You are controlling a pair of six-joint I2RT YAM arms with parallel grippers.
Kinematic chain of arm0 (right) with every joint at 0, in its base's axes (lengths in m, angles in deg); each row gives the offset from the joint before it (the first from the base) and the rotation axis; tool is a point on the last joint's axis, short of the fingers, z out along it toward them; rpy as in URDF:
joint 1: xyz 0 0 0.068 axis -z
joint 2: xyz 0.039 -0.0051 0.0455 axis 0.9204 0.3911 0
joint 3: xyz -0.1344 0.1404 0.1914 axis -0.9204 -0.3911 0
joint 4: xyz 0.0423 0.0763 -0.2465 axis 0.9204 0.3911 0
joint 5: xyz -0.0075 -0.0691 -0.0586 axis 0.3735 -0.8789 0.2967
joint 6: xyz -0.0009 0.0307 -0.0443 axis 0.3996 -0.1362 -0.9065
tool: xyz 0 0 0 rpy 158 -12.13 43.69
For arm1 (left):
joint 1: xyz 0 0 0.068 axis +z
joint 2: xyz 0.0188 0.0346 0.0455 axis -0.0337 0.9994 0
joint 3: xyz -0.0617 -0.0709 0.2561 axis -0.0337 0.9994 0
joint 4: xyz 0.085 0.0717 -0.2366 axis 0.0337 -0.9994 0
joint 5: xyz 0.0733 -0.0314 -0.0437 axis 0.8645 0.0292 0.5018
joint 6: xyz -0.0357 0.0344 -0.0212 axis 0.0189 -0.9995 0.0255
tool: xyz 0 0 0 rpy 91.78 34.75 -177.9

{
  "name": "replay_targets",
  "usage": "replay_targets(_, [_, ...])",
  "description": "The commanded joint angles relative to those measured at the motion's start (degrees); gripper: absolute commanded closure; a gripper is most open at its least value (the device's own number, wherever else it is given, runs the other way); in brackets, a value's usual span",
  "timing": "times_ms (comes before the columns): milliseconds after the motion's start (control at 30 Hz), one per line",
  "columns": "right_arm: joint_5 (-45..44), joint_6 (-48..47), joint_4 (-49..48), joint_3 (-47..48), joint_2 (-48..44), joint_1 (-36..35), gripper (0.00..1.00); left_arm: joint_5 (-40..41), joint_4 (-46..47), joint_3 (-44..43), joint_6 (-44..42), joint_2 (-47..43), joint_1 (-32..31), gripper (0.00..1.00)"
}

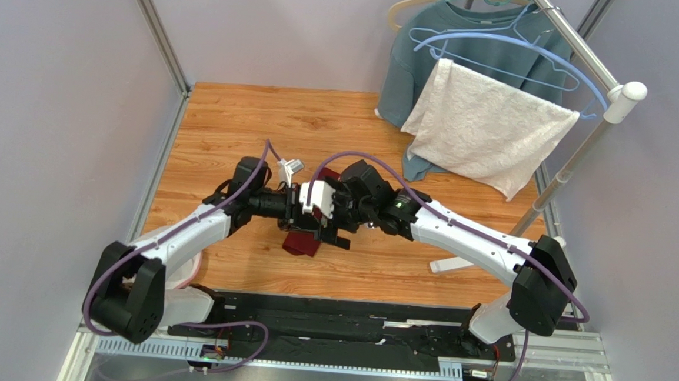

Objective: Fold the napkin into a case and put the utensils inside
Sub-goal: Pass from the right arm to the left, then pass from the left arm to the right

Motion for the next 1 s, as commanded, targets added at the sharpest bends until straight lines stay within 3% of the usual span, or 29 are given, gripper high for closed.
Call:
replay_targets(0, [-13.23, 27.28, -4.22, 0.74, -1.67, 5.36, 0.0, 12.41, 10.94, 3.96, -1.5, -10.35, -0.15, 1.0])
replay_targets(67, [-15.9, 45.12, 0.35, 4.32, -0.79, 10.18, 0.0, 21.54, 14.75, 6.25, -1.15, -14.65, -0.15, 1.0])
replay_targets(100, [-15.28, 50.84, 3.59, 5.31, -0.17, 13.86, 0.0, 23.92, 19.03, 8.79, -0.1, -15.89, -0.15, 1.0])
replay_targets(133, [-12.06, 62.3, 4.23, 5.84, -0.08, 15.46, 0.0, 28.3, 20.9, 9.86, 0.08, -17.04, -0.41, 1.0])
replay_targets(200, [-7.83, 70.81, -1.97, 1.91, -2.17, 17.32, 0.0, 31.84, 25.72, 12.84, 1.22, -19.15, -0.67, 1.0])
replay_targets(300, [-7.72, 84.45, -15.77, -3.9, -4.29, 16.36, 0.0, 36.68, 25.75, 13.47, 1.14, -19.95, -0.85, 1.0])
replay_targets(367, [-12.97, 90.32, -14.17, -2.52, -2.64, 15.3, 0.0, 38.88, 25.75, 13.82, 1.14, -20.82, -0.85, 1.0])
replay_targets(467, [-16.94, 94.55, -5.37, 6.97, 3.33, 14.51, 0.04, 40.29, 26.45, 14.44, 0.62, -21.61, -0.94, 1.0])
replay_targets(600, [-16.33, 103.87, -8.41, 8.83, 7.3, 13.55, 0.21, 40.65, 27.07, 14.53, 0.17, -21.44, -1.03, 1.0])
replay_targets(700, [-17.3, 107.05, -4.13, 13.3, 11.42, 12.58, 0.34, 40.56, 27.25, 14.79, 0.53, -21.53, -1.03, 1.0])
replay_targets(967, [-21.34, 110.05, -4.81, 15.51, 14.33, 12.14, 0.49, 41.09, 27.33, 15.84, 1.23, -22.67, -1.11, 1.0])
